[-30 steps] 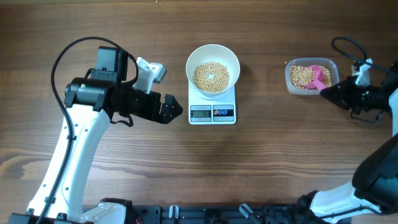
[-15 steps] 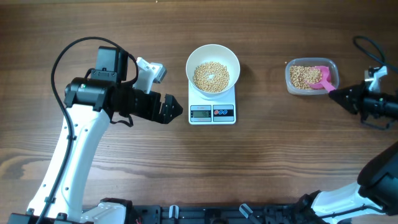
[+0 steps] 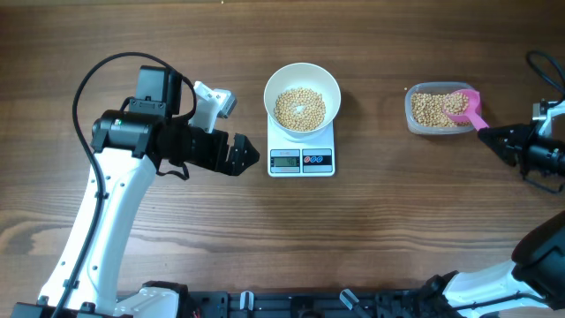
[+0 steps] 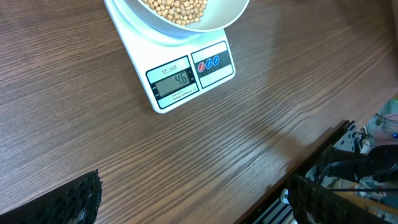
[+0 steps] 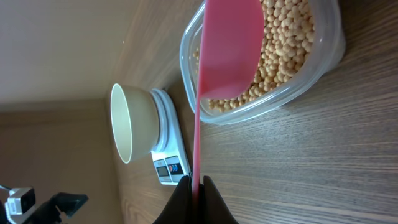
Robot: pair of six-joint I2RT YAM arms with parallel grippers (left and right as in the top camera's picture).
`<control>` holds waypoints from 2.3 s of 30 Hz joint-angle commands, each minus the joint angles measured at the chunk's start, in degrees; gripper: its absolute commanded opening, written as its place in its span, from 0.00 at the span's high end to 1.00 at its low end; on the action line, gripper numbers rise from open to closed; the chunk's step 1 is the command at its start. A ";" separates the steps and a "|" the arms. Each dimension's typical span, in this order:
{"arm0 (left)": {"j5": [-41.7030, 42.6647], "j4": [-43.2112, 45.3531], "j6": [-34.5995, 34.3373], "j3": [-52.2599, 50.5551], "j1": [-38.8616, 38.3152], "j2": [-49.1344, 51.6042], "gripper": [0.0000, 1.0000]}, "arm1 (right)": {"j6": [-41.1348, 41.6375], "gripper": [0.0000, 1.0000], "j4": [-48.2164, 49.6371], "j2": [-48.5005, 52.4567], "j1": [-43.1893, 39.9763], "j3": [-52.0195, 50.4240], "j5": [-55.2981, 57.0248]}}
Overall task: Scoop item into bowl and weigh 150g on scale
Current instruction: 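Scoop soybeans and lift the pink scoop out of the tub, then carry the filled pink scoop left over the white bowl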
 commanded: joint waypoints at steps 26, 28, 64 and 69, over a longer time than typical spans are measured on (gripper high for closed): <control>1.11 -0.02 -0.11 -0.31 -0.26 -0.57 0.00 | -13.55 0.96 -12.20 0.98 0.57 -0.46 -15.47; 1.14 -0.02 -0.11 -0.31 -0.26 -0.57 0.00 | -14.73 0.96 -13.03 0.96 1.46 -0.46 -16.79; 1.11 -0.02 -0.11 -0.31 -0.26 -0.57 0.00 | 2.05 0.96 5.33 -3.82 37.90 5.51 -17.92; 1.11 0.00 -0.11 -0.31 -0.26 -0.57 0.00 | 11.54 0.96 13.88 -4.52 41.46 5.51 -8.33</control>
